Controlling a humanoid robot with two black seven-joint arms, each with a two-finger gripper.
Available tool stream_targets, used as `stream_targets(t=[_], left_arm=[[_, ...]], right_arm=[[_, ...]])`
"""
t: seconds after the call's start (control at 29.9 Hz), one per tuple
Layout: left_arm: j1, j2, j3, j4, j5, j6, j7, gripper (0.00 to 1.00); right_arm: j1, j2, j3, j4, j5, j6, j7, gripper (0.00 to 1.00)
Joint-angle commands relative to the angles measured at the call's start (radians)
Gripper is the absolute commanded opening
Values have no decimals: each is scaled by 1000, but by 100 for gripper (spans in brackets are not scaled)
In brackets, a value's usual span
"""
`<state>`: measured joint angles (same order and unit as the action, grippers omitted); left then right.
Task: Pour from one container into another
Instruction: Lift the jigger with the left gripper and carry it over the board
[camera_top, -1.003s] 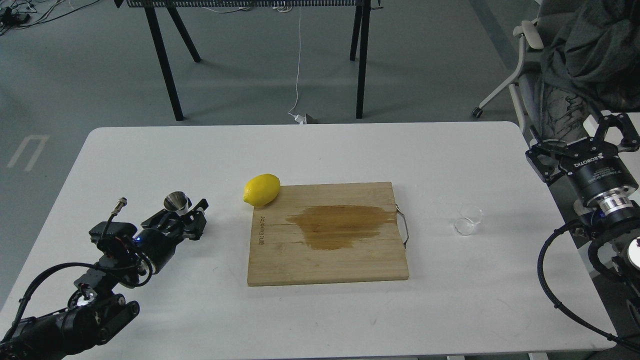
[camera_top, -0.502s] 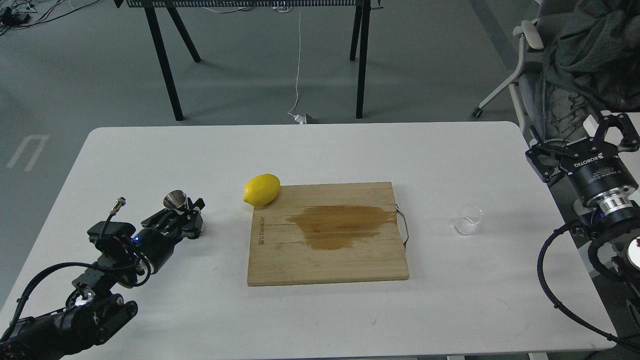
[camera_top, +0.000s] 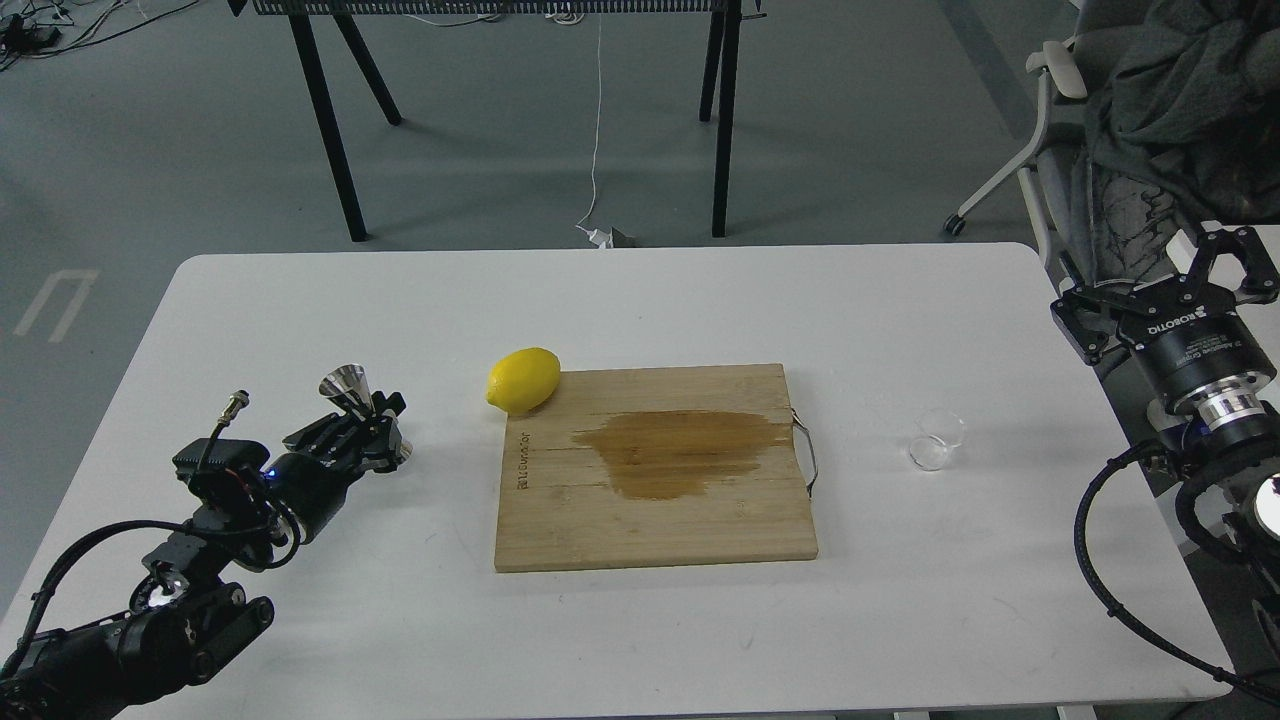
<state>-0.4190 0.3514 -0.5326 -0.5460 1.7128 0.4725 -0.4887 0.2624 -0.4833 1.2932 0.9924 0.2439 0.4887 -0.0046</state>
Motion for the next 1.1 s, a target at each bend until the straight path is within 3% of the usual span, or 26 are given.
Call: stream_targets(t=[0.0, 0.3, 0.57, 0.77, 1.07], left_arm=[[-18, 29, -1, -2, -4, -5, 0, 23], [-96, 99, -10, -11, -7, -54, 0, 22], [-265, 98, -6, -14, -18, -149, 0, 22], [-372, 26, -3, -26, -18, -218, 0, 21], [-386, -104, -1, -155, -13, -253, 0, 21]], right_arm=[[0, 0, 0, 0, 0, 0, 0, 100], [1, 0, 3, 0, 0, 0, 0, 100], [9, 0, 5, -3, 0, 0, -2, 100], [34, 0, 3, -21, 0, 0, -2, 100], [41, 0, -5, -21, 0, 0, -5, 100]])
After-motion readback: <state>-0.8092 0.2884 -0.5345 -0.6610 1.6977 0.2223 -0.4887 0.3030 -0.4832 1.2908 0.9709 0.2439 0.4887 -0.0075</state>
